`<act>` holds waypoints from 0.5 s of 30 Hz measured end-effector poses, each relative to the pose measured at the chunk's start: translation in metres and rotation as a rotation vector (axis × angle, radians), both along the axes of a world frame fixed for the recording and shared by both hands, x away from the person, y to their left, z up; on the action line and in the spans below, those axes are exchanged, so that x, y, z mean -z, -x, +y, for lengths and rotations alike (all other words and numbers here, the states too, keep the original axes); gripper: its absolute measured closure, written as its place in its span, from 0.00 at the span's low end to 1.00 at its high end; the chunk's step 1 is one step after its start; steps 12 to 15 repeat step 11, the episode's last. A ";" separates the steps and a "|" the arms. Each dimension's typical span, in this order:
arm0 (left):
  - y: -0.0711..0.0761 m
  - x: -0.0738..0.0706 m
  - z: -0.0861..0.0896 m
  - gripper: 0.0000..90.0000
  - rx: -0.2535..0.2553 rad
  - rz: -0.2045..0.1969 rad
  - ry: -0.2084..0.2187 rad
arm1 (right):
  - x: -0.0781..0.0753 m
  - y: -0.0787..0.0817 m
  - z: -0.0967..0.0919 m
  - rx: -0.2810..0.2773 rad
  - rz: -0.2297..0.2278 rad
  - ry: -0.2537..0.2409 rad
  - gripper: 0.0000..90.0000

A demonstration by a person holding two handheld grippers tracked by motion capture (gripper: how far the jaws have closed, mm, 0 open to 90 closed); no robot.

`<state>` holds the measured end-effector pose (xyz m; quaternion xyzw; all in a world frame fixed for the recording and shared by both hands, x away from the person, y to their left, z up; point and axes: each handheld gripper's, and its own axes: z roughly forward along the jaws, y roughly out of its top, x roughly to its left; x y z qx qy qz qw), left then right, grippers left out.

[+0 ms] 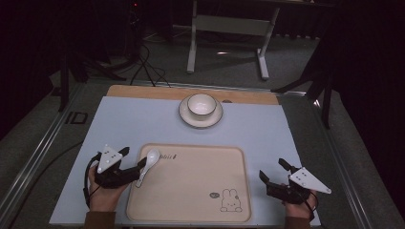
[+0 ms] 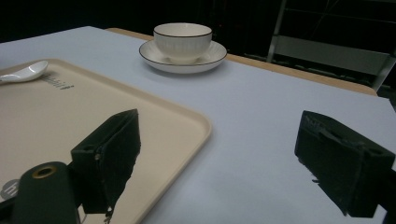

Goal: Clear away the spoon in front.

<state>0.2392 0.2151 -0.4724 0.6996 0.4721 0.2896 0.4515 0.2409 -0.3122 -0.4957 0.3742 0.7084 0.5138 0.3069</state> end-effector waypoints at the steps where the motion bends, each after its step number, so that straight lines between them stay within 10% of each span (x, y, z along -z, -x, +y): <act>1: 0.000 0.000 0.004 0.31 -0.033 -0.005 0.002 | 0.000 0.000 0.000 -0.001 0.001 0.000 0.15; 15: 0.007 -0.002 0.039 0.30 -0.174 -0.040 -0.035 | -0.001 0.002 -0.002 -0.001 0.006 0.001 0.15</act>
